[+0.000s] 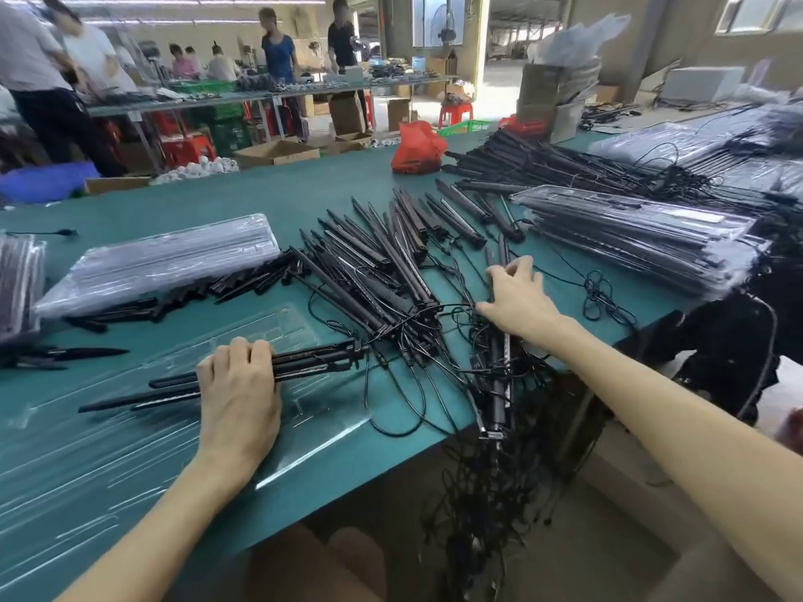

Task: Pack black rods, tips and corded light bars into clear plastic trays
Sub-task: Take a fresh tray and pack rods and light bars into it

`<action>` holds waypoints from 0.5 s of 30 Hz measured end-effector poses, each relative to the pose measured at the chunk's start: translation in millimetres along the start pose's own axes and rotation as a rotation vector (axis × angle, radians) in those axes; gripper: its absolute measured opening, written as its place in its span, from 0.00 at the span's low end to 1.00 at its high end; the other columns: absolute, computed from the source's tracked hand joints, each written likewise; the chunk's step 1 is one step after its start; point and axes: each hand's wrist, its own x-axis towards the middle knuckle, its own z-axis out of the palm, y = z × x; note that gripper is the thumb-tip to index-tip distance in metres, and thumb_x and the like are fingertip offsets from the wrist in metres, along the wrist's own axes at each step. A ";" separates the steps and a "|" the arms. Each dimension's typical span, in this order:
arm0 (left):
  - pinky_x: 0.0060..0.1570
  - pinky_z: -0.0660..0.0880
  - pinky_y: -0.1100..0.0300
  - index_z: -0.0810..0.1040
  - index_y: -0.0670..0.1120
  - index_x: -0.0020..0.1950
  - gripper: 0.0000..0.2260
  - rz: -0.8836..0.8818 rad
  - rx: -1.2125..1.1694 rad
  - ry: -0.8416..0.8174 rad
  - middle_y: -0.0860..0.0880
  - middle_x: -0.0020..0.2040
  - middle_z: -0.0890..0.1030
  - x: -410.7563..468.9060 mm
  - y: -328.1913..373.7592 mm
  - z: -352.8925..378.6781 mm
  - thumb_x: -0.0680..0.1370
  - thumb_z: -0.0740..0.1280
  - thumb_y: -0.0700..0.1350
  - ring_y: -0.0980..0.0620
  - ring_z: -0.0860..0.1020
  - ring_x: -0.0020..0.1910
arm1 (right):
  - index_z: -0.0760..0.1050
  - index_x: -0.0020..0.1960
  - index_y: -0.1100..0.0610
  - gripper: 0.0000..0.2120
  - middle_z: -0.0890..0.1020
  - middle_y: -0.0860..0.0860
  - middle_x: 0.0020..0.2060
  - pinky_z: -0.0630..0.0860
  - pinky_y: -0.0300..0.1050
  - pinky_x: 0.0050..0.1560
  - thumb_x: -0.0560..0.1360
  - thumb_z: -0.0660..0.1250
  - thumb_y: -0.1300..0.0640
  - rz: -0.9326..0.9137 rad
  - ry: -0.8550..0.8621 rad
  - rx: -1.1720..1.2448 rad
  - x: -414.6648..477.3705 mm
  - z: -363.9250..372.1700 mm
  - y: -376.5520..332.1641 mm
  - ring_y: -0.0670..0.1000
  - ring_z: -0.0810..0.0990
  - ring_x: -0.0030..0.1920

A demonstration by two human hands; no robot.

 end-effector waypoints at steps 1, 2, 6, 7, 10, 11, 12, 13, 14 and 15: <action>0.48 0.65 0.48 0.73 0.40 0.47 0.10 -0.017 0.012 -0.001 0.43 0.43 0.72 -0.7 -0.2 0.3 0.70 0.70 0.31 0.42 0.68 0.43 | 0.66 0.69 0.58 0.20 0.61 0.58 0.65 0.70 0.55 0.55 0.79 0.66 0.58 0.006 0.021 0.031 0.4 1.1 2.3 0.62 0.64 0.63; 0.48 0.65 0.48 0.73 0.40 0.47 0.10 -0.031 0.021 -0.003 0.42 0.43 0.72 -0.9 -0.6 1.0 0.70 0.69 0.31 0.42 0.68 0.43 | 0.66 0.69 0.58 0.22 0.60 0.58 0.64 0.70 0.55 0.56 0.78 0.67 0.60 0.010 0.036 0.066 1.2 1.3 3.9 0.61 0.64 0.63; 0.49 0.64 0.46 0.74 0.39 0.50 0.13 -0.054 0.029 -0.004 0.41 0.45 0.72 -3.3 -3.4 3.2 0.68 0.71 0.32 0.40 0.69 0.45 | 0.70 0.69 0.59 0.23 0.61 0.57 0.63 0.69 0.52 0.67 0.75 0.69 0.66 0.010 0.027 0.261 -0.4 -5.4 15.1 0.60 0.68 0.62; 0.50 0.65 0.46 0.74 0.38 0.51 0.14 -0.058 0.026 -0.007 0.41 0.45 0.72 -3.8 -4.3 3.8 0.68 0.72 0.32 0.40 0.70 0.45 | 0.71 0.68 0.59 0.22 0.61 0.56 0.62 0.69 0.50 0.66 0.75 0.69 0.66 -0.004 0.028 0.304 -2.7 -6.7 19.0 0.59 0.70 0.60; 0.52 0.63 0.46 0.75 0.39 0.55 0.16 -0.040 -0.075 0.014 0.42 0.48 0.72 -4.1 -6.1 2.9 0.71 0.76 0.38 0.41 0.70 0.49 | 0.75 0.64 0.58 0.20 0.60 0.52 0.59 0.67 0.37 0.53 0.74 0.69 0.68 -0.030 0.076 0.395 -12.7 -9.1 28.0 0.53 0.71 0.52; 0.54 0.62 0.47 0.75 0.41 0.57 0.18 -0.010 -0.141 0.013 0.43 0.51 0.73 -3.8 -6.1 1.6 0.73 0.77 0.45 0.42 0.70 0.51 | 0.75 0.64 0.58 0.20 0.61 0.52 0.59 0.66 0.32 0.49 0.74 0.69 0.69 -0.034 0.099 0.417 -15.3 -9.6 30.3 0.50 0.70 0.49; 0.56 0.61 0.49 0.75 0.43 0.60 0.22 0.042 -0.200 0.002 0.44 0.53 0.73 -4.0 -5.9 -0.1 0.73 0.76 0.52 0.43 0.70 0.54 | 0.76 0.63 0.58 0.20 0.61 0.52 0.59 0.66 0.27 0.45 0.73 0.69 0.70 -0.034 0.123 0.445 -17.4 -10.3 32.6 0.47 0.70 0.47; 0.58 0.59 0.51 0.74 0.44 0.63 0.26 0.106 -0.240 -0.011 0.45 0.56 0.73 -4.3 -5.6 -1.5 0.72 0.76 0.56 0.44 0.70 0.57 | 0.76 0.63 0.58 0.21 0.61 0.52 0.60 0.67 0.24 0.42 0.72 0.69 0.71 -0.029 0.149 0.485 -19.0 -12.1 34.7 0.43 0.69 0.45; 0.60 0.58 0.52 0.74 0.45 0.65 0.29 0.165 -0.265 -0.023 0.46 0.58 0.72 -4.2 -5.2 -2.8 0.72 0.74 0.61 0.45 0.69 0.59 | 0.76 0.62 0.58 0.21 0.61 0.52 0.60 0.67 0.20 0.39 0.72 0.69 0.72 -0.022 0.172 0.520 -19.9 -14.2 36.7 0.40 0.68 0.45; 0.62 0.57 0.54 0.73 0.46 0.67 0.31 0.206 -0.289 -0.042 0.47 0.60 0.72 -3.7 -5.0 -4.3 0.72 0.70 0.66 0.46 0.69 0.61 | 0.76 0.62 0.58 0.21 0.61 0.53 0.61 0.66 0.20 0.38 0.72 0.69 0.73 -0.019 0.187 0.538 -21.0 -16.3 38.3 0.38 0.67 0.46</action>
